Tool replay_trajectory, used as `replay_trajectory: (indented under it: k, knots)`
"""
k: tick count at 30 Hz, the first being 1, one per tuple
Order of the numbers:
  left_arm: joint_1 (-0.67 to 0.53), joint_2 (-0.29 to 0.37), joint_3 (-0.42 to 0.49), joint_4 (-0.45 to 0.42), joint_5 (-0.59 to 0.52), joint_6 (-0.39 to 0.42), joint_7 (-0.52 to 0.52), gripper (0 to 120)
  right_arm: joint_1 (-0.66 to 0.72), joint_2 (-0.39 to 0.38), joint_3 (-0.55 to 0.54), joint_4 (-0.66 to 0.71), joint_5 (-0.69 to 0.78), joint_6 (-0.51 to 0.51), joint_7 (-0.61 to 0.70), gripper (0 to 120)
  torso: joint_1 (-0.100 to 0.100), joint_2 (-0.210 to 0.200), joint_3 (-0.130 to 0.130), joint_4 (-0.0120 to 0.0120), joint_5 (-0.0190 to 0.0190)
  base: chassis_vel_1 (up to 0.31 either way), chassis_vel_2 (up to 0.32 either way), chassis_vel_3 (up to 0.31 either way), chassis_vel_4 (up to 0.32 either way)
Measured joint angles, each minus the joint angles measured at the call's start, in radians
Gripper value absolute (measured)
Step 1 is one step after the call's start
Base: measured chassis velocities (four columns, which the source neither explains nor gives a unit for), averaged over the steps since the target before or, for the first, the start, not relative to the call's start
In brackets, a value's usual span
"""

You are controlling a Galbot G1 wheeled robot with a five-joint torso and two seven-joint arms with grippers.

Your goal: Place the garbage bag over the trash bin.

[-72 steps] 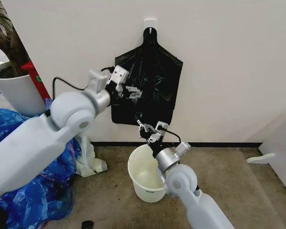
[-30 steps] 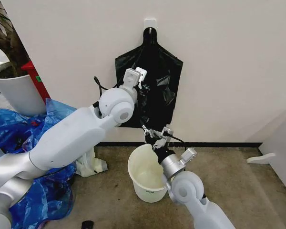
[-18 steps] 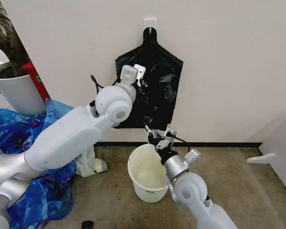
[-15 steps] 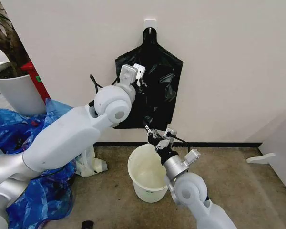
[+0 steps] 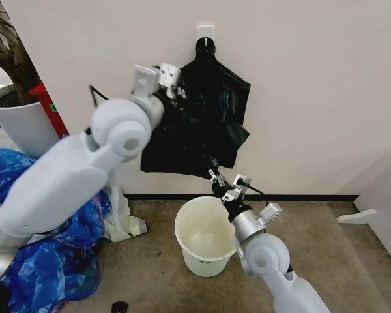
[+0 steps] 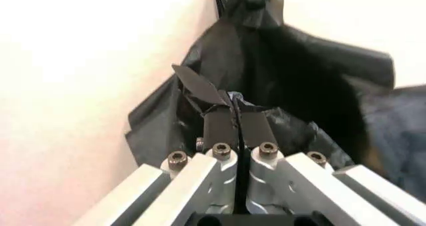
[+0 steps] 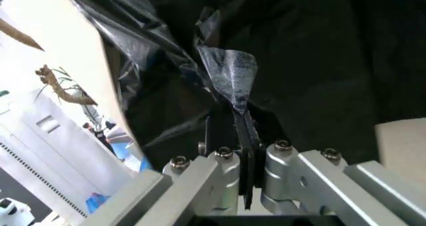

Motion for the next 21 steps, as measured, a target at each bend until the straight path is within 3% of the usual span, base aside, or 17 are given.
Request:
replay_trajectory:
  k: [4,16,21]
  knots:
    - [0.048,0.043,-0.046,-0.026,-0.004,-0.028,0.06,0,-0.024,0.0,0.002,0.024,-0.027,-0.007,-0.011,0,0.0,0.0,0.0,0.0002,-0.0001,0.0,0.0,0.0,0.0]
    - [0.176,0.087,-0.113,0.008,0.099,-0.148,0.204,0,-0.097,-0.048,0.008,0.126,-0.109,-0.022,-0.04,41,0.0,0.0,0.0,0.0,0.0002,0.0,0.0,0.0,0.0]
    - [0.233,0.099,-0.141,0.011,0.114,-0.19,0.235,0,-0.14,-0.1,0.059,0.288,-0.071,-0.078,-0.035,62,0.0,0.0,0.0,0.0,-0.0001,0.0,0.0,0.0,0.0]
